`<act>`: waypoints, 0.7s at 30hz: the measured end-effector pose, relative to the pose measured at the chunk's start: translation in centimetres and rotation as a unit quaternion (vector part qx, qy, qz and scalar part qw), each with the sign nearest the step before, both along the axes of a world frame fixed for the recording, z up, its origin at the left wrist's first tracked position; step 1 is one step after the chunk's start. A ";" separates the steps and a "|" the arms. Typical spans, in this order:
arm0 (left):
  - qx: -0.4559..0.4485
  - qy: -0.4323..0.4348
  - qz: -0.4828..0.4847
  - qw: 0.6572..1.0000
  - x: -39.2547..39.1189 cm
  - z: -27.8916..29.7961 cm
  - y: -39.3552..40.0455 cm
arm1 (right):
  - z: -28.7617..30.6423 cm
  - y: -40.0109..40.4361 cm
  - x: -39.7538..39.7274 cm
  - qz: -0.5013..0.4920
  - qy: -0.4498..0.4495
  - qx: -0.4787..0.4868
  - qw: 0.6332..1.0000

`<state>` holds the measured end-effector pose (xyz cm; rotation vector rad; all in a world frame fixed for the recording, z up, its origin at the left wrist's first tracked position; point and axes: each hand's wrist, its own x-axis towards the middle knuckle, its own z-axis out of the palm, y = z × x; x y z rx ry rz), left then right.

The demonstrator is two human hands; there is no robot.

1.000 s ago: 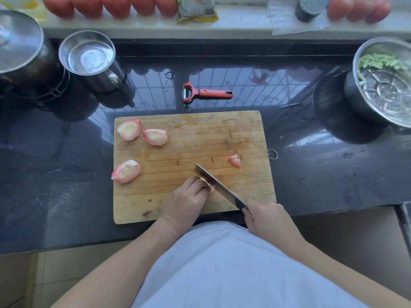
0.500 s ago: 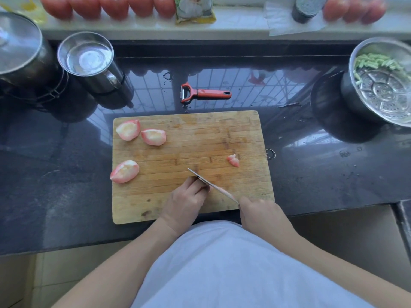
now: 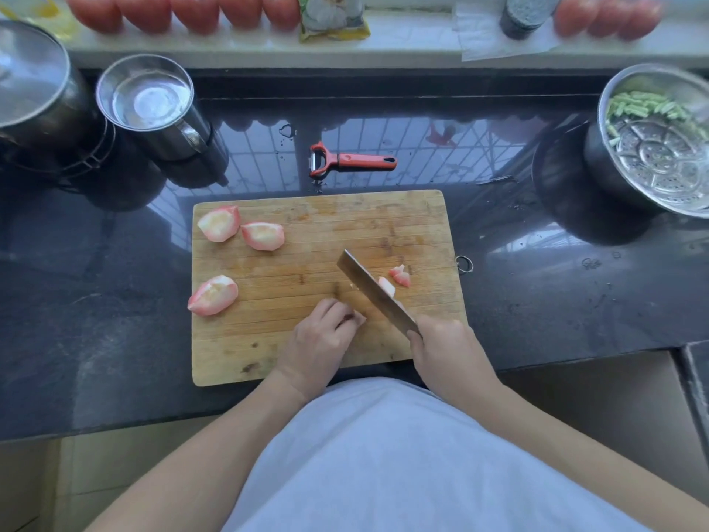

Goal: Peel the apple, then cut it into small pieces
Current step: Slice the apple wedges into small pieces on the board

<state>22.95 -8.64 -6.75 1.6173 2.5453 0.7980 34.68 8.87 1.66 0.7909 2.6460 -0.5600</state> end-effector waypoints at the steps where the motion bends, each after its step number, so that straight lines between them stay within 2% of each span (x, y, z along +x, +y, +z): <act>1: -0.001 -0.001 0.004 1.000 -0.1 0.0 0.2 | 0.2 0.0 0.3 0.007 0.005 -0.002 1.000; 9: 0.007 0.010 -0.002 1.000 -0.4 -0.3 0.3 | 1.3 -0.8 1.0 0.094 -0.047 0.020 0.994; 21: 0.043 0.031 -0.018 0.998 -0.4 0.1 0.4 | 1.6 -0.8 0.6 0.119 -0.109 0.023 0.987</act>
